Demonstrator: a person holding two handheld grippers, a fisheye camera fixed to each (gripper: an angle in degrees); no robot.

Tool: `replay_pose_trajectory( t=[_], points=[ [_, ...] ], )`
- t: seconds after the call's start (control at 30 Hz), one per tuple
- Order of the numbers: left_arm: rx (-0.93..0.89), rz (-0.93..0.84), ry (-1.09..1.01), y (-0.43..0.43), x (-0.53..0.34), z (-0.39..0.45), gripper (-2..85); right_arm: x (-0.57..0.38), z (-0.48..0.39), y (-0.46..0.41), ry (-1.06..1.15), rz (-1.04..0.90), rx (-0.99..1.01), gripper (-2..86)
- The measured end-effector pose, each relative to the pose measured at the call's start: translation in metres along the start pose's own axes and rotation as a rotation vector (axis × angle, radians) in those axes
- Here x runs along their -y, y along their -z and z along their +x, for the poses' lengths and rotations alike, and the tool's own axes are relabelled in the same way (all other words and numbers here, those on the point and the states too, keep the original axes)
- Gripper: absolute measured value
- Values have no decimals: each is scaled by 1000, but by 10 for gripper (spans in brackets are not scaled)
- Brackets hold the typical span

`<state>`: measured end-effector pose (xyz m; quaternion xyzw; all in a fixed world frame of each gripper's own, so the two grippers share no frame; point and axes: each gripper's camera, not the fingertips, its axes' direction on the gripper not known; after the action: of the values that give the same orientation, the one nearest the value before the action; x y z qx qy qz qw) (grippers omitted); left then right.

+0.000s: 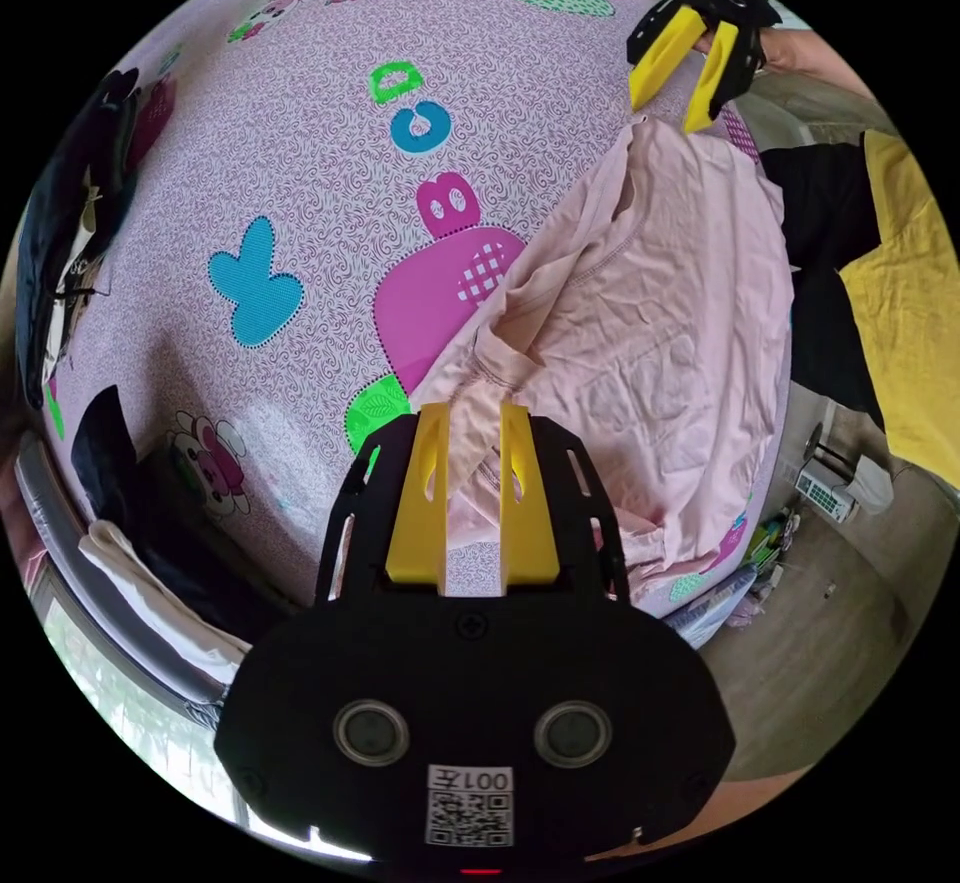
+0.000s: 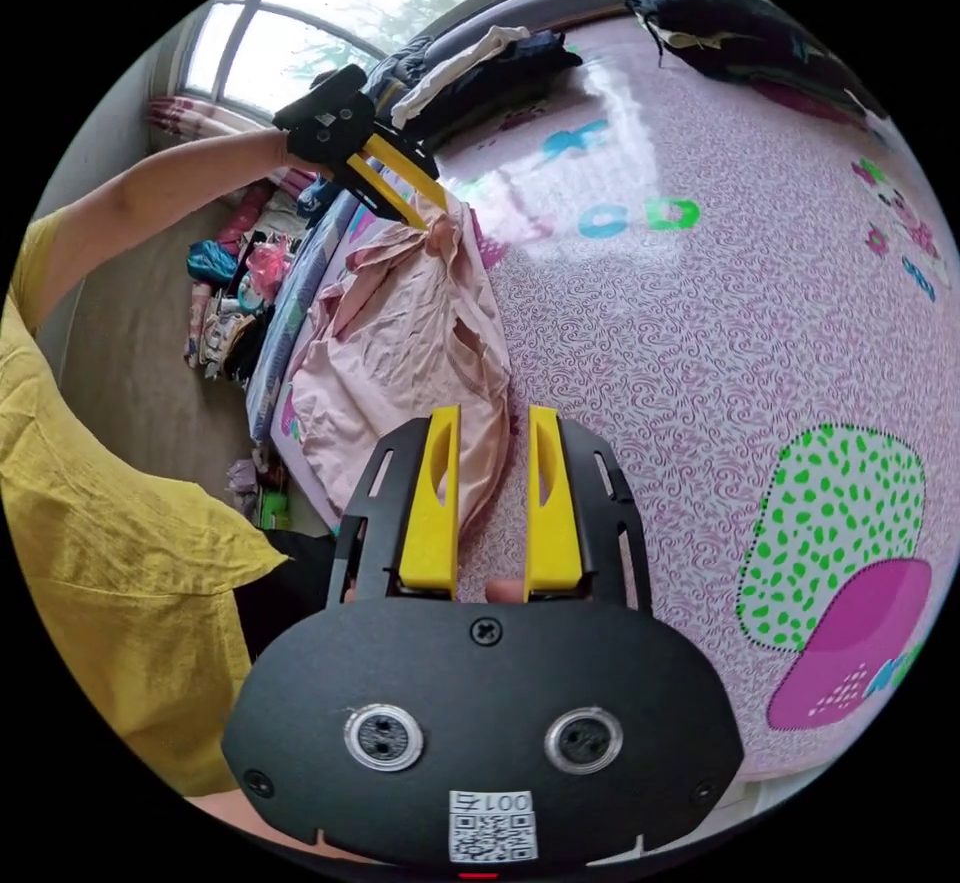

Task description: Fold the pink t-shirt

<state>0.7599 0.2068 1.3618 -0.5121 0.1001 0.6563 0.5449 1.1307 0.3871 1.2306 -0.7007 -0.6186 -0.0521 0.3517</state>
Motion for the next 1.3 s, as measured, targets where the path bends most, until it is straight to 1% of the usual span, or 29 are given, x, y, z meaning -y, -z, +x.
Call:
replay_pose_trajectory(
  t=[0.13, 0.4, 0.5, 0.53, 0.63, 0.77, 0.87, 0.97, 1.07, 1.13, 1.17, 1.23, 1.27, 1.3],
  points=[
    [-10, 12, 16, -17, 6, 3, 37, 3, -16, -17, 52, -47, -10, 85],
    [34, 96, 29, -36, 12, 29, 30, -19, -44, -23, 55, -10, -37, 80],
    [56, 57, 4, -58, 17, 46, 28, -28, -54, -28, 52, -11, -44, 67],
    [66, 44, 4, -67, 20, 52, 25, -30, -57, -29, 41, -9, -37, 50],
    [91, 36, 24, -88, 27, 67, 8, -37, -64, -39, 17, -59, -37, 23],
    [75, 14, 12, -109, 32, 96, -10, -52, -88, -30, 24, -12, -25, 12],
    [101, 20, 2, -115, 22, 129, -12, -65, -115, -13, 63, 41, -36, 10],
    [161, 115, 81, -105, -4, 164, -13, -77, -149, 10, 123, 97, -64, 9],
    [280, 271, 255, -79, -45, 202, -14, -85, -192, 41, 210, 160, -134, 9],
    [404, 424, 439, -50, -89, 241, -15, -87, -220, 65, 263, 223, -192, 9],
    [438, 464, 486, -42, -101, 253, -16, -87, -239, 84, 300, 272, -230, 9],
    [570, 614, 654, -12, -147, 306, -16, -85, -271, 115, 368, 351, -297, 10],
    [607, 651, 690, -5, -158, 321, -16, -84, -296, 136, 422, 404, -345, 10],
    [688, 716, 751, 9, -176, 354, -16, -84, -310, 146, 451, 427, -369, 10]
  ],
)
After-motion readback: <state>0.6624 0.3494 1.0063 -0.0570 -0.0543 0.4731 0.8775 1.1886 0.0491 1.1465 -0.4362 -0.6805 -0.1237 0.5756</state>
